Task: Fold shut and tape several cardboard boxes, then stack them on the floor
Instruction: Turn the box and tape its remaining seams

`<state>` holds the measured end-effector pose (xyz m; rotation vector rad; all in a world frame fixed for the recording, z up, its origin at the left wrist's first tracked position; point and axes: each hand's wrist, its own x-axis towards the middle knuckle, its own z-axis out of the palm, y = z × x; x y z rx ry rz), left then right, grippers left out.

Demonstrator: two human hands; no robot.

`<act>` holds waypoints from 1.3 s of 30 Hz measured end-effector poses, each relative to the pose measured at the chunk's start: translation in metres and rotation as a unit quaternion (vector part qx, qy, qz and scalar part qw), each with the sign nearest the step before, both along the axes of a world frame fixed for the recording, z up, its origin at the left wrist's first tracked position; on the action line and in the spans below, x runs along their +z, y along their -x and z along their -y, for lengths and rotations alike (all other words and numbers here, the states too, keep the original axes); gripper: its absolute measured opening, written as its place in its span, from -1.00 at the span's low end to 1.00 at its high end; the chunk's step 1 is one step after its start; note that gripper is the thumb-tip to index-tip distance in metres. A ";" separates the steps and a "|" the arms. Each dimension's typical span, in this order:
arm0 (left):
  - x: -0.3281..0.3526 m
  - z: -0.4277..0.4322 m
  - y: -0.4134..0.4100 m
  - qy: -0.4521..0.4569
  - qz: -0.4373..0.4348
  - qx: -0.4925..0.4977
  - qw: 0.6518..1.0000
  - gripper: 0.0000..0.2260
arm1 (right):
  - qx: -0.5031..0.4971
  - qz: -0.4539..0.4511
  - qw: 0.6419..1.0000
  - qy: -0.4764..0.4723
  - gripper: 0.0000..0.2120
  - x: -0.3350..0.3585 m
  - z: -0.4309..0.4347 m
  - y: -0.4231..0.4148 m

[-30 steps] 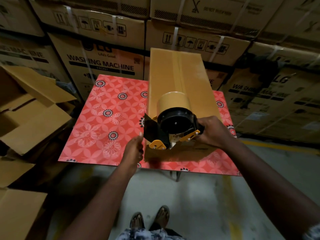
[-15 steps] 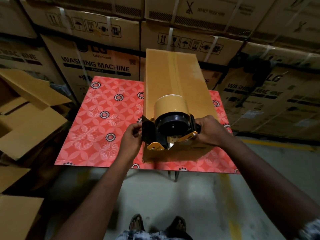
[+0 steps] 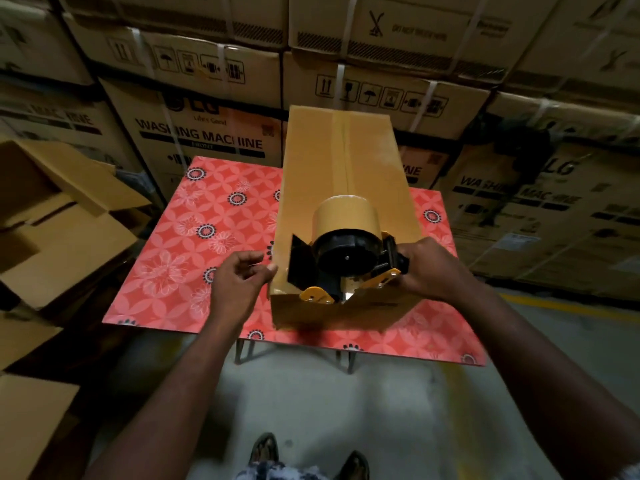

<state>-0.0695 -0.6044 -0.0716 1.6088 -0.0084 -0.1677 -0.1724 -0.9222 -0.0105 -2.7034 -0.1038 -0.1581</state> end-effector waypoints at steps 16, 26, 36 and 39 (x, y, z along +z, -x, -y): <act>-0.004 0.049 0.057 -0.411 0.348 -0.242 0.807 -0.48 | -0.004 -0.016 0.996 -0.086 -0.83 -0.023 0.050 0.028; -0.003 0.042 0.054 -0.366 0.362 -0.231 0.826 -0.42 | 0.021 0.005 0.997 -0.078 -0.70 -0.012 0.063 0.032; -0.001 0.051 0.061 -0.379 0.336 -0.208 0.837 -0.42 | -0.072 -0.011 0.996 -0.042 -0.63 -0.009 0.133 0.077; 0.010 0.076 0.077 -0.437 0.298 -0.225 0.818 -0.32 | -0.069 -0.013 0.997 -0.035 -0.59 -0.015 0.134 0.073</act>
